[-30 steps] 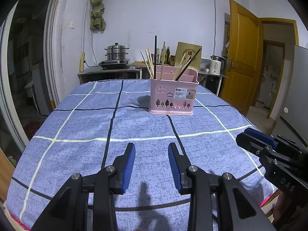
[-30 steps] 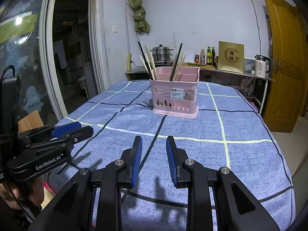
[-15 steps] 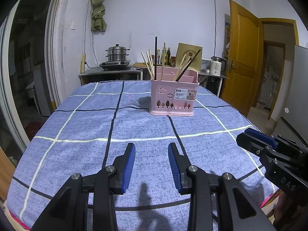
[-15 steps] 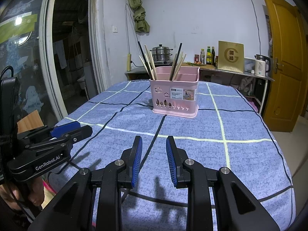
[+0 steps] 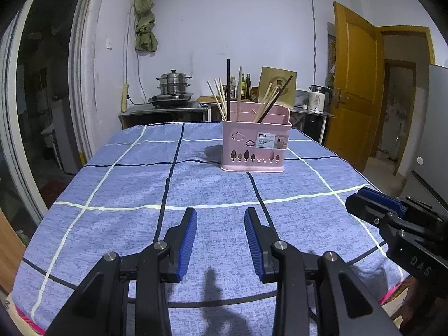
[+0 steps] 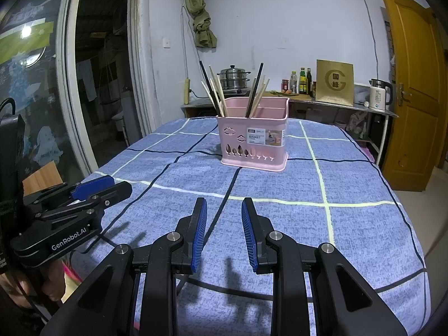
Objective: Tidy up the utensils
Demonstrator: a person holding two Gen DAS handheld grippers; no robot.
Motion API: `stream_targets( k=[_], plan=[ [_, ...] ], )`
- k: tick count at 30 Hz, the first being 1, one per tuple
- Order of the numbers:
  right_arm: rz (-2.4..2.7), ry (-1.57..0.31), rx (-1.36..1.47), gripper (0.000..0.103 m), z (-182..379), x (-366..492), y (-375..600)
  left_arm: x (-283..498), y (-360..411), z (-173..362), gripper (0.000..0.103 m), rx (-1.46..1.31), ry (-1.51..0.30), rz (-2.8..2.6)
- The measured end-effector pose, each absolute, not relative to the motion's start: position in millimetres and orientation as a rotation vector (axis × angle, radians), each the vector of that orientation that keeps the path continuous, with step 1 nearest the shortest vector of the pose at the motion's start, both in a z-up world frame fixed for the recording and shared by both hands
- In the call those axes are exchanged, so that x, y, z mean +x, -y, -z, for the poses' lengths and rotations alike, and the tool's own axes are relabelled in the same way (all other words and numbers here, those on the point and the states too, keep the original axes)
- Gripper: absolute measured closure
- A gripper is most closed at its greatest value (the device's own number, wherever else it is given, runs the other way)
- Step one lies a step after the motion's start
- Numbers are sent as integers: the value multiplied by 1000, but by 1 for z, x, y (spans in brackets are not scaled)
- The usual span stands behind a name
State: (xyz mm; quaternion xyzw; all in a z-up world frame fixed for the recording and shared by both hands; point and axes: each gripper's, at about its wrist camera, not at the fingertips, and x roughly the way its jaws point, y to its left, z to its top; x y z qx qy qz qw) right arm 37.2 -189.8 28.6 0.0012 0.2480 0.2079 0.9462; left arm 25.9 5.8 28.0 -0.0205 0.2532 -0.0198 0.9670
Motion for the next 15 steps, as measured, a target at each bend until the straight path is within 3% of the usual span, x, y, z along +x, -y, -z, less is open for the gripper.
stream_targets(
  k=[15],
  plan=[
    [-422, -506, 3, 77, -28, 37, 190, 24, -5, -27, 68, -37, -508, 47]
  ],
)
